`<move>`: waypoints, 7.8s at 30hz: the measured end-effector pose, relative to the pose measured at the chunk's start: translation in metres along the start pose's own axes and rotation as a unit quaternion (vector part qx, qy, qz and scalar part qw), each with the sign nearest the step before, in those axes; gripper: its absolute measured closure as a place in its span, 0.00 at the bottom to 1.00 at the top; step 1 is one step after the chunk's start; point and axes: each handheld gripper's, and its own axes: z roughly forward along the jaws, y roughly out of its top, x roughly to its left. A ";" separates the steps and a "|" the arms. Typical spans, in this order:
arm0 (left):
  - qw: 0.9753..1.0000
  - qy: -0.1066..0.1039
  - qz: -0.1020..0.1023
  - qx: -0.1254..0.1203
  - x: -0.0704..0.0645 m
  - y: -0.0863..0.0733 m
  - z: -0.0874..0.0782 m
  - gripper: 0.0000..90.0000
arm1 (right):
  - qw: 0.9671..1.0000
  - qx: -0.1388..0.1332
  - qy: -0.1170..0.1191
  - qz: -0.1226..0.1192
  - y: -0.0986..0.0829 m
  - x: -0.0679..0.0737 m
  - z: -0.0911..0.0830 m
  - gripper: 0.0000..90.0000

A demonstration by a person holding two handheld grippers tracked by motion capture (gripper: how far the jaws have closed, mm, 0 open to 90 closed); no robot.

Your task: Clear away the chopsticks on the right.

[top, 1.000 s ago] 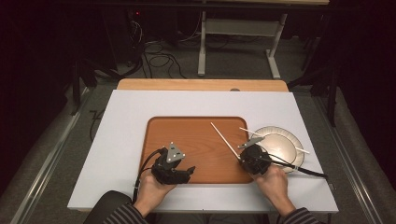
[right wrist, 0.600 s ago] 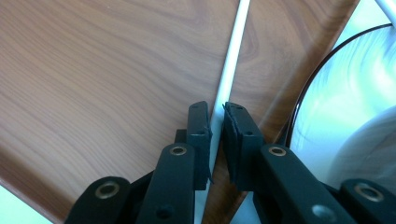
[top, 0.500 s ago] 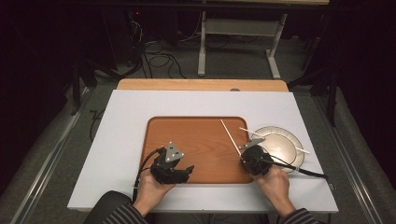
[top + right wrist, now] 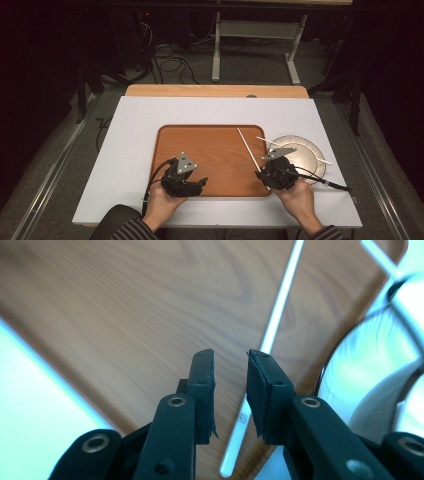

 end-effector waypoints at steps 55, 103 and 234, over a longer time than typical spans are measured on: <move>1.000 0.006 -0.009 0.007 0.002 0.003 0.007 0.38 | 0.997 0.030 -0.055 0.053 -0.048 -0.168 -0.057 0.85; 1.000 0.007 -0.002 0.005 0.001 0.002 0.006 0.38 | 0.996 0.061 -0.052 0.050 -0.041 -0.170 -0.047 0.96; 1.000 0.001 0.006 0.001 -0.002 0.000 0.001 0.38 | 0.998 0.059 -0.022 -0.021 0.015 0.007 0.042 0.95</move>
